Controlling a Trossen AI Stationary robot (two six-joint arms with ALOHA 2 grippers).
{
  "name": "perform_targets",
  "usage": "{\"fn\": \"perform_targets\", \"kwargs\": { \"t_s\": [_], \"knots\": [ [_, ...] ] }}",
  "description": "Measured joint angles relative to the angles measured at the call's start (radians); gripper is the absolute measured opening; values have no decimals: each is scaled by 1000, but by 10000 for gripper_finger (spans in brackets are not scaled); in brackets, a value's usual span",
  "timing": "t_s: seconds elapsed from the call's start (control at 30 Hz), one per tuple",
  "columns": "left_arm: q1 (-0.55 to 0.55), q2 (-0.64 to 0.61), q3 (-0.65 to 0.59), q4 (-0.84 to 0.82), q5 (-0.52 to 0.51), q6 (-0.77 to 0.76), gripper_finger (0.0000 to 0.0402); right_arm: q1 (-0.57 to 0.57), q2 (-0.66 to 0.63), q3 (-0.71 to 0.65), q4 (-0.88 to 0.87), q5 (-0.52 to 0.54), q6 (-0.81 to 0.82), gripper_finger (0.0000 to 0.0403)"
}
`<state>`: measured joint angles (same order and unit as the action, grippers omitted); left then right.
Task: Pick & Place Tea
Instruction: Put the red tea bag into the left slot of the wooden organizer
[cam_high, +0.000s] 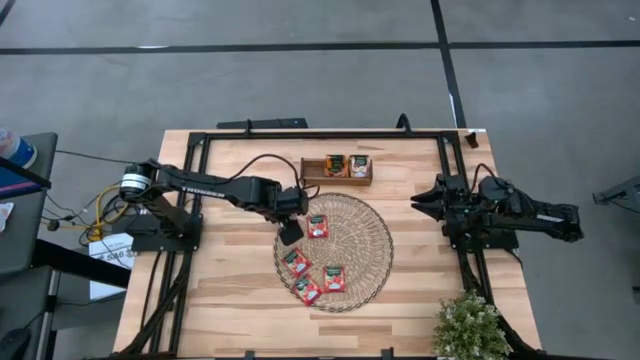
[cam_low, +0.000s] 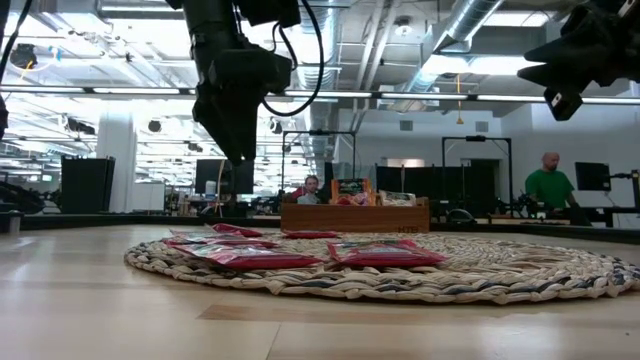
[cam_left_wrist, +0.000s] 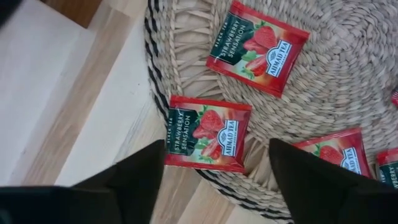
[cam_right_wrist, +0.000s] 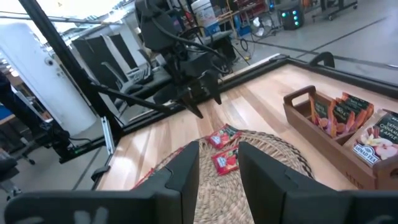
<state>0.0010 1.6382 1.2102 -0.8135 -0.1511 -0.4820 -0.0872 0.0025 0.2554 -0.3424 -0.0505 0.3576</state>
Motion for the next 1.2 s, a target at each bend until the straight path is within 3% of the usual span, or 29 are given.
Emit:
{"fn": "perform_targets", "kwargs": {
  "t_s": [0.13, 0.23, 0.43, 0.97, 1.2],
  "knots": [
    [0, 0, 0, 10, 4, 30, 319, 0, 0, 0, 0, 0, 1, 103],
    [0, 0, 0, 19, 62, 114, 332, 0, 0, 0, 0, 1, 3, 103],
    [7, 5, 0, 31, 102, 179, 335, 0, 0, 0, 0, 28, 89, 103],
    [153, 170, -1, 23, 183, 68, 335, 0, 0, 1, 1, 27, 107, 103],
    [178, 176, 0, 5, 166, 198, 335, 0, 0, 1, 1, 26, 106, 103]
  ]
}}
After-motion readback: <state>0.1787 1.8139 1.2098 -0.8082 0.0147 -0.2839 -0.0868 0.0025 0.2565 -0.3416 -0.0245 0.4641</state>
